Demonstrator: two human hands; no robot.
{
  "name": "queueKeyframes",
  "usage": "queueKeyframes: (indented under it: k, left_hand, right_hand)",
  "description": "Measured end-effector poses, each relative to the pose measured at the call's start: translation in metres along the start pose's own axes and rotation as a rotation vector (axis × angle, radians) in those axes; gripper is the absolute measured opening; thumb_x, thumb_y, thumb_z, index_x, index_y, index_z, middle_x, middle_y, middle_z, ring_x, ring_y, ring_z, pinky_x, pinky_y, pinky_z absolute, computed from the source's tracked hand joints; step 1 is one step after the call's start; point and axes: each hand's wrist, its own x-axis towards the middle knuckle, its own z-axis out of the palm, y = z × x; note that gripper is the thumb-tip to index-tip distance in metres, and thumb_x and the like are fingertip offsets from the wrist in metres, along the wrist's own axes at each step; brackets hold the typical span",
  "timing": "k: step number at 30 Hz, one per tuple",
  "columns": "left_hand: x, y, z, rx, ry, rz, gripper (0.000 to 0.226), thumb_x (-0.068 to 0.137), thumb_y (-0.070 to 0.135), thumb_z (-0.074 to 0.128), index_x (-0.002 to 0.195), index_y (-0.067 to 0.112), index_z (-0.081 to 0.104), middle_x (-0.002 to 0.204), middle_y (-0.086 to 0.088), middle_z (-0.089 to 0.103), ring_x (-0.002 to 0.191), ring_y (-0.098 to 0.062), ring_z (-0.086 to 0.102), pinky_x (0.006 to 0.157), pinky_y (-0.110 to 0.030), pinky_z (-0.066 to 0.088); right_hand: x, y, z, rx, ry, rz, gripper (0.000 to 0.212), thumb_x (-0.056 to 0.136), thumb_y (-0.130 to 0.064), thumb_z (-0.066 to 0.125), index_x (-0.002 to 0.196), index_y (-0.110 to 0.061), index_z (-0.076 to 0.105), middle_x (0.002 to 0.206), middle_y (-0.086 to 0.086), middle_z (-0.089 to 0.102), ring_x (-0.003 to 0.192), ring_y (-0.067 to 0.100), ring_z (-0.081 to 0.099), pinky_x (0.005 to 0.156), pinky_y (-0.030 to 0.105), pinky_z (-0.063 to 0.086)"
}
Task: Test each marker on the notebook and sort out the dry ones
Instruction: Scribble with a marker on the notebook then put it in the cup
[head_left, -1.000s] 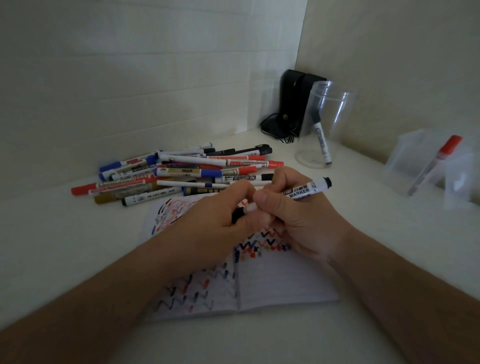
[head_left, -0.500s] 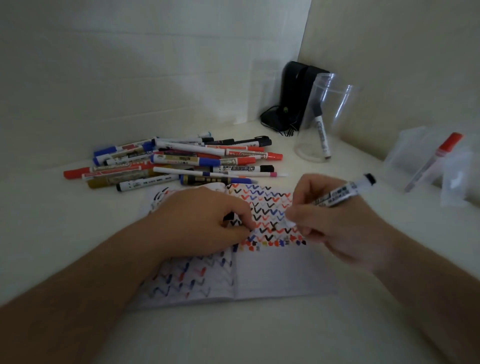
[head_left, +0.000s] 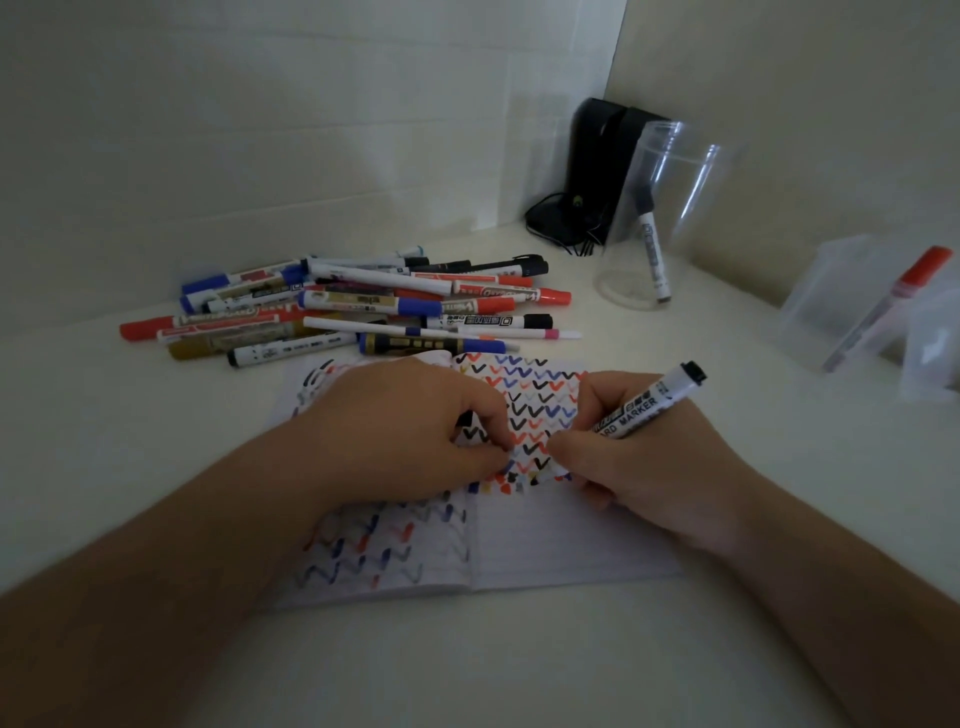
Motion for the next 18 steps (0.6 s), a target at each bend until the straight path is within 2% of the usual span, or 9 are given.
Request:
queueKeyframes:
  k: [8,13,18]
  left_hand:
    - [-0.0007,0.0019,-0.0017,-0.008,-0.015,0.008,0.018,0.088,0.070,0.057,0.101,0.060,0.063,0.077,0.029,0.054,0.073,0.008,0.050,0.060,-0.022,0.037]
    - [-0.0015,0.0023,-0.0020,-0.010,-0.014,0.003,0.018,0.087,0.071,0.057,0.100,0.060,0.062,0.076,0.028,0.054,0.071,0.007,0.050,0.059,-0.022,0.036]
    - [-0.0017,0.0042,-0.0029,-0.006,-0.011,-0.004,0.017,0.088,0.069,0.058,0.100,0.058,0.063,0.075,0.027,0.054,0.070,0.008,0.050,0.057,-0.020,0.033]
  right_hand:
    - [-0.0017,-0.0010,0.0020,-0.035,-0.010,-0.023,0.026,0.083,-0.004,0.078,0.070,0.002,0.056,0.060,0.018,0.066,0.046,0.024,0.061,0.045,0.029,0.048]
    - [-0.0008,0.0000,0.0017,-0.025,0.022,-0.020,0.025,0.083,-0.002,0.076,0.069,0.002,0.055,0.063,0.023,0.066,0.048,0.027,0.061,0.047,0.036,0.051]
    - [-0.0021,-0.0003,0.0019,-0.040,-0.009,-0.035,0.028,0.082,-0.001,0.077,0.068,0.003,0.054,0.060,0.020,0.064,0.046,0.021,0.059,0.045,0.027,0.047]
